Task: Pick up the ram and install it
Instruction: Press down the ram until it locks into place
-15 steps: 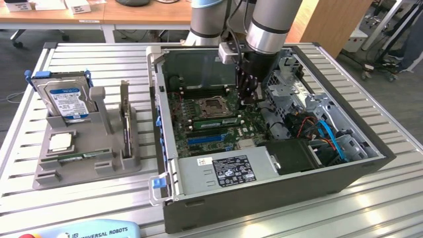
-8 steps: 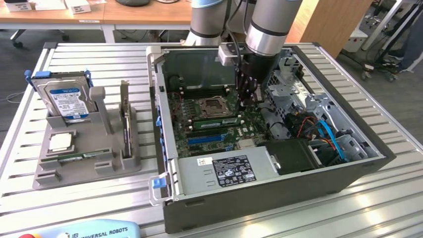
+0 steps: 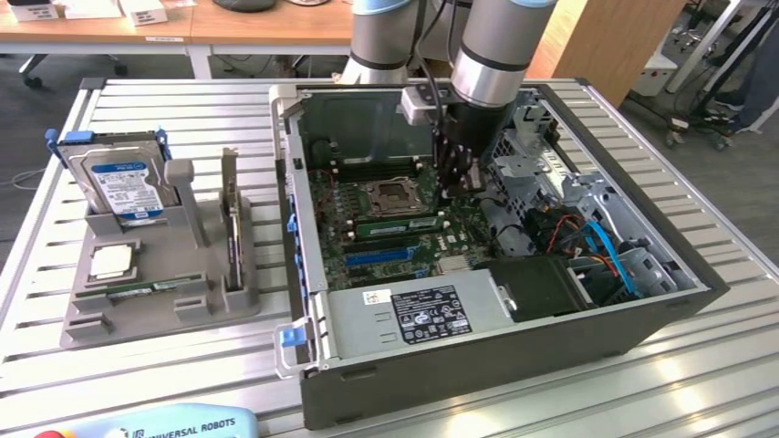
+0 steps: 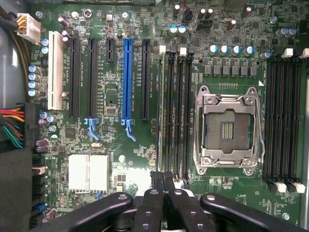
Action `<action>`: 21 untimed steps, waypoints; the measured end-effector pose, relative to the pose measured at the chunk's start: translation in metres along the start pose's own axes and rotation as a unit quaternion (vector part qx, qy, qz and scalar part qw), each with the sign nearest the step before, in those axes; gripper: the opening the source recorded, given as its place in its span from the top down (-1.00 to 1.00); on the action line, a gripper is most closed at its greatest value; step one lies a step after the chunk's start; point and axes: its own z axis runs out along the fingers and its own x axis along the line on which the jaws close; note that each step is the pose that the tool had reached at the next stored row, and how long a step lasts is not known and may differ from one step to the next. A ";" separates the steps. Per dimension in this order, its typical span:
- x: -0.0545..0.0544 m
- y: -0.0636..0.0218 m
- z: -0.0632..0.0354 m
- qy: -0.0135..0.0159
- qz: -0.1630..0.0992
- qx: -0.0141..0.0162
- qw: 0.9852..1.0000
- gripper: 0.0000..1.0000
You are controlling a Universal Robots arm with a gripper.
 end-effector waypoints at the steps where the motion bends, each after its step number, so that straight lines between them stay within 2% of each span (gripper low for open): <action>1: 0.000 0.0000 0.0002 0.000 0.000 0.000 1.000 0.80; 21: 0.000 -0.0009 0.0079 0.000 0.001 0.000 1.000 0.80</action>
